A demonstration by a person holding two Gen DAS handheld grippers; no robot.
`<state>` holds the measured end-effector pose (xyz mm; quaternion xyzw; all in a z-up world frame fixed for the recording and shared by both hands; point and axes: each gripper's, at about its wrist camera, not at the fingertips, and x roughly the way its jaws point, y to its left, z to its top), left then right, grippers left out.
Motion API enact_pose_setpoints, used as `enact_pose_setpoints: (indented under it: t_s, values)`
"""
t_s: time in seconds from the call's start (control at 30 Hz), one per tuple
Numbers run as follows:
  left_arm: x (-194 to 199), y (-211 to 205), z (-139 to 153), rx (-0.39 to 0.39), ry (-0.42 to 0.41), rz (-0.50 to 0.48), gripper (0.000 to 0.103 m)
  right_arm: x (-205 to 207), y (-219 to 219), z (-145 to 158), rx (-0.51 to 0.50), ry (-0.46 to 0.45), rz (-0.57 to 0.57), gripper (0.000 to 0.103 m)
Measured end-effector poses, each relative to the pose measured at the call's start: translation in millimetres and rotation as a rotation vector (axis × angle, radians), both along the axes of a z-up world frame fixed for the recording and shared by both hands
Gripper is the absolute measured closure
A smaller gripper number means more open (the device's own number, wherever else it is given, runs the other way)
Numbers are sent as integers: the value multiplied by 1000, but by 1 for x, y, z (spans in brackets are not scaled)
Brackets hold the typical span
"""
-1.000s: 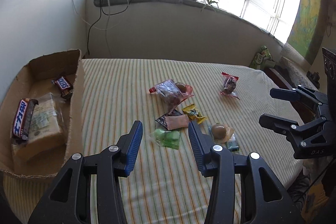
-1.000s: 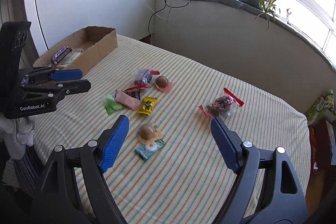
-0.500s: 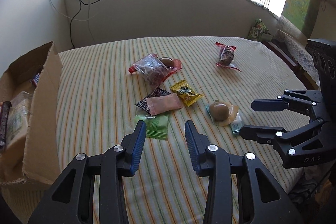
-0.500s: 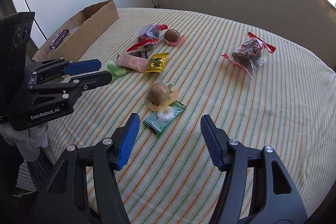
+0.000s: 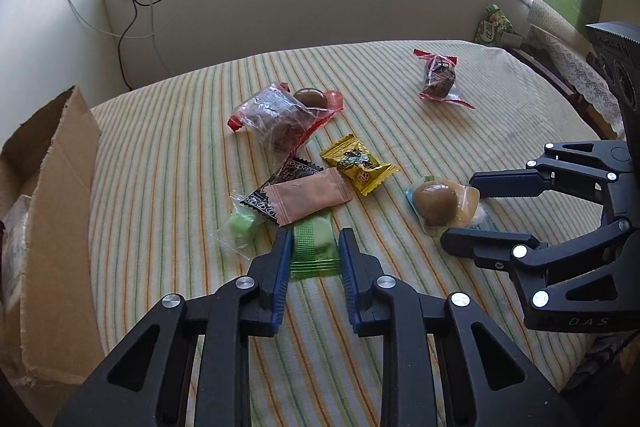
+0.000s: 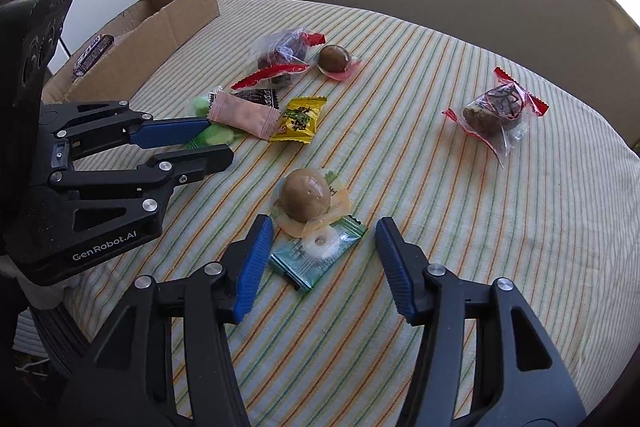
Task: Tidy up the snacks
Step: 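Grasp the green candy with the left tool while the right grasps the mint pack, then drop the green candy and mint pack into the box, opening both tools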
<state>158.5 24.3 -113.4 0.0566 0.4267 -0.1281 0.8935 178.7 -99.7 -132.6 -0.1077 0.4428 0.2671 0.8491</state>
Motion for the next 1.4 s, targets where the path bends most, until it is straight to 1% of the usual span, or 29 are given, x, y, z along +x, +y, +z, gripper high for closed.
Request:
enact_pose_setpoints:
  t_s: [0.03, 0.07, 0.1, 0.13, 0.27, 0.47, 0.63, 0.77, 0.97, 1.17, 1.27, 1.4]
  values:
    - [-2, 0, 0, -1, -2, 0, 81, -1, -2, 0, -2, 0, 1, 62]
    - [-2, 0, 0, -5, -2, 2, 81, -2, -5, 1, -1, 3, 1, 65]
    - [-3, 1, 1, -11, -4, 7, 81, -3, -9, 1, -1, 4, -6, 74]
    - [-5, 2, 1, -18, -6, 9, 81, -3, -13, 2, 1, 5, -11, 77]
    - [-13, 5, 5, -63, -5, 20, 81, -2, -24, 2, 39, 22, -23, 77]
    - [-31, 9, 20, -108, -45, 35, 81, -7, -36, 7, 62, 18, -47, 77]
    - [-40, 15, 35, -131, -81, 57, 81, -15, -47, 20, 73, -9, -61, 77]
    - [-45, 27, 47, -149, -119, 91, 81, -18, -45, 34, 88, -33, -52, 77]
    - [-55, 57, 61, -162, -174, 163, 81, -20, -20, 58, 112, -76, 2, 77]
    - [-66, 100, 73, -141, -235, 266, 81, -19, 17, 84, 146, -110, 70, 77]
    - [-71, 125, 77, -137, -250, 314, 81, -20, 40, 92, 148, -124, 110, 77]
    - [-72, 150, 82, -102, -266, 363, 81, -26, 70, 98, 138, -152, 155, 77]
